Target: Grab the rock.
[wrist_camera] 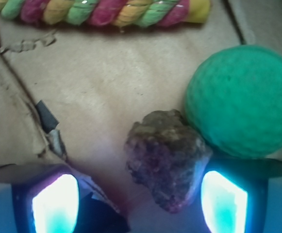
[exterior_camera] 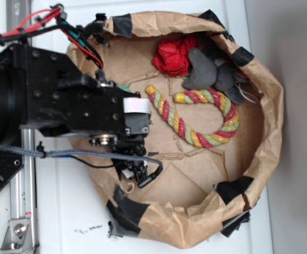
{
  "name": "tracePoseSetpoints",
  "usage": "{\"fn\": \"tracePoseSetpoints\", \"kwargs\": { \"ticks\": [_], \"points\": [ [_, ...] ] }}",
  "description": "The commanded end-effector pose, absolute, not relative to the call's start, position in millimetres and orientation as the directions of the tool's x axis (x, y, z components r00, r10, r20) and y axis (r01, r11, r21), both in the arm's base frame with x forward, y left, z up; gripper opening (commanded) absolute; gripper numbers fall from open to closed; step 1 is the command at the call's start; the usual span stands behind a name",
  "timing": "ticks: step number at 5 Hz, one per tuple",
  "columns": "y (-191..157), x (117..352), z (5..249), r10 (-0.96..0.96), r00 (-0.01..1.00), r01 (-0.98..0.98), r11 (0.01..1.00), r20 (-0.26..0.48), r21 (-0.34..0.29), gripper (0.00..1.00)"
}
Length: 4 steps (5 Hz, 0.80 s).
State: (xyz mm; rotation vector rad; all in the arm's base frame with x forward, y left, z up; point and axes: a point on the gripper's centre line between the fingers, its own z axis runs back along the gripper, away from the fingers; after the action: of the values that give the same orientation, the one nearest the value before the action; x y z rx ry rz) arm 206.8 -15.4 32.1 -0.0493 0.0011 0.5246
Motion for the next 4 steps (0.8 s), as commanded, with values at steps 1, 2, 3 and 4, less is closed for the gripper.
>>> {"fn": "tracePoseSetpoints", "kwargs": {
  "ticks": [1, 2, 3, 4],
  "points": [
    [-6.3, 217.1, 31.9, 0.425, 0.903, -0.413, 0.899, 0.063, -0.145, 1.0],
    [1.6, 221.9, 25.5, 0.339, 0.934, -0.319, 0.932, 0.109, -0.171, 1.0],
    [10.5, 227.2, 24.5, 0.335, 0.935, -0.314, 0.935, 0.119, -0.167, 1.0],
    [24.0, 235.7, 27.6, 0.341, 0.928, -0.321, 0.936, 0.148, -0.146, 1.0]
  ]
}}
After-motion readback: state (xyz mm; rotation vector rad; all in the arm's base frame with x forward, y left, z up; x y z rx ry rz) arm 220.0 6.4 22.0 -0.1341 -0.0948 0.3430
